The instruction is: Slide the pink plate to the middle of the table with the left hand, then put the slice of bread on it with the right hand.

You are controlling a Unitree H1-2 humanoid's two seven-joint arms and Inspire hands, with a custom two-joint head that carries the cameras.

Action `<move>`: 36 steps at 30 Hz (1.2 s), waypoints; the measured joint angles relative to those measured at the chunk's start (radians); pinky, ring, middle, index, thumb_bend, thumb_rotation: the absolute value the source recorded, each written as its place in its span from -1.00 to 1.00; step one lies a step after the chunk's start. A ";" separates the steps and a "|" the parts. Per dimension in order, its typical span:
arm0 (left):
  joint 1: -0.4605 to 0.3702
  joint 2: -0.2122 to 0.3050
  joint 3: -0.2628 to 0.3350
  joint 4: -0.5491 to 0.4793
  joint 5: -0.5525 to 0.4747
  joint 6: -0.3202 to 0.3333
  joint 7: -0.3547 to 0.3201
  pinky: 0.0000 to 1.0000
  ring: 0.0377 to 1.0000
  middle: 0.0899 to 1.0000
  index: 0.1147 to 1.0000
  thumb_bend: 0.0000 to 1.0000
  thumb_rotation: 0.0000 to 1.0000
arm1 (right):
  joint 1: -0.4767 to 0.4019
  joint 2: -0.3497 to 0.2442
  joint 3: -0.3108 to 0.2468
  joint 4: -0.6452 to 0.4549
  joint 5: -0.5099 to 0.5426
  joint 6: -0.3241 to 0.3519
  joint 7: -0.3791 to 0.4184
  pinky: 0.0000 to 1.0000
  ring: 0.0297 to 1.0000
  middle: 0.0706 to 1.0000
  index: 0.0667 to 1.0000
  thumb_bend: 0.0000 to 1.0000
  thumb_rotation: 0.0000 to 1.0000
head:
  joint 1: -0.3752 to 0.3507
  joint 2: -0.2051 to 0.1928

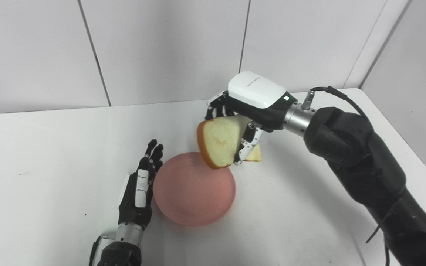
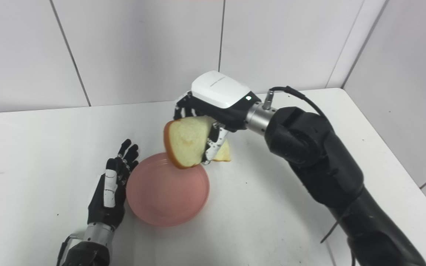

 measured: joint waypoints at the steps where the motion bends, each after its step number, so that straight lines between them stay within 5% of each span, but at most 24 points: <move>1: 0.000 -0.004 -0.001 0.005 0.000 -0.010 0.000 1.00 0.98 0.93 0.89 0.67 1.00 | -0.005 0.016 0.009 -0.004 0.000 0.011 0.016 -0.47 -0.35 -0.21 -0.06 0.06 -1.00 | 0.017 0.003; 12: -0.007 -0.022 -0.026 0.022 0.041 -0.024 0.025 1.00 0.96 0.95 0.91 0.66 1.00 | 0.029 0.096 0.071 0.047 -0.028 0.035 0.029 -0.33 -0.25 -0.18 -0.06 0.06 -1.00 | 0.109 0.005; 32: -0.018 -0.037 -0.033 0.048 0.088 -0.057 0.111 1.00 0.99 0.96 0.94 0.59 1.00 | 0.067 0.087 0.115 0.226 -0.060 0.008 0.002 -0.38 -0.27 -0.19 -0.05 0.06 -1.00 | 0.163 0.005; 36: -0.018 -0.037 -0.035 0.048 0.084 -0.060 0.117 1.00 1.00 0.97 0.94 0.61 1.00 | 0.089 0.088 0.120 0.280 -0.069 -0.049 -0.054 -0.35 -0.24 -0.18 -0.05 0.06 -1.00 | 0.160 0.005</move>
